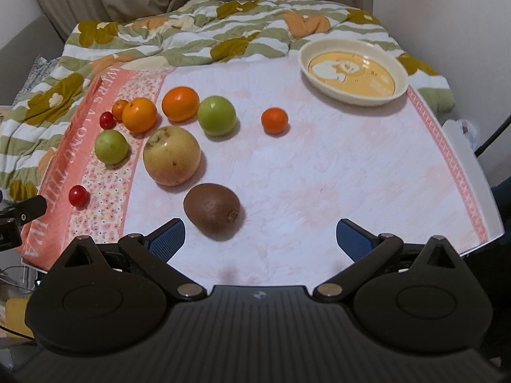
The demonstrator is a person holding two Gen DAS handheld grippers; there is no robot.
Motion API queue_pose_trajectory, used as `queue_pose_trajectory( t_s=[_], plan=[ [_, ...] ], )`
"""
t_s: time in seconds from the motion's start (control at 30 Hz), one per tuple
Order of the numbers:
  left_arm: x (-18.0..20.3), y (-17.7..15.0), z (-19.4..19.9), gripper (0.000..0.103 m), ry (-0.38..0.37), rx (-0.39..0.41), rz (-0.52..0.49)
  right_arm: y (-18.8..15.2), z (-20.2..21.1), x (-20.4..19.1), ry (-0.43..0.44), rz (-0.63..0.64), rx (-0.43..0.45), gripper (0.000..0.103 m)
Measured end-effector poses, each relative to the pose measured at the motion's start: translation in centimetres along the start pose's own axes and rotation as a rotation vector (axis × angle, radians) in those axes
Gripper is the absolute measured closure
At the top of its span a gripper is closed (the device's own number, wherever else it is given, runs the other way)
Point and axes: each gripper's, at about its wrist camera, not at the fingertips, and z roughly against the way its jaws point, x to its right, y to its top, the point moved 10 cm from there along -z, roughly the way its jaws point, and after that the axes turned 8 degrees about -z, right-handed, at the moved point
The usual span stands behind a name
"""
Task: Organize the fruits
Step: 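Grasp the red cherry tomato with the left tool while the right tool grasps the brown kiwi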
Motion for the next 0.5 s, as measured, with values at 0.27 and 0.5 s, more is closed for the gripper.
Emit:
queue_pose_trajectory(
  t_s=[0.27,0.5],
  plan=[
    [-0.9,-1.8,-5.0,0.009,-0.021,-0.026,-0.069,-1.2,-3.6,-1.7,-0.005,0.026,0.027,0.0],
    [-0.5,-3.0,-8.6,0.025,-0.06,-0.063,-0.089,-1.8,-6.4,-3.1,0.009,0.035,0.026,0.0]
  ],
)
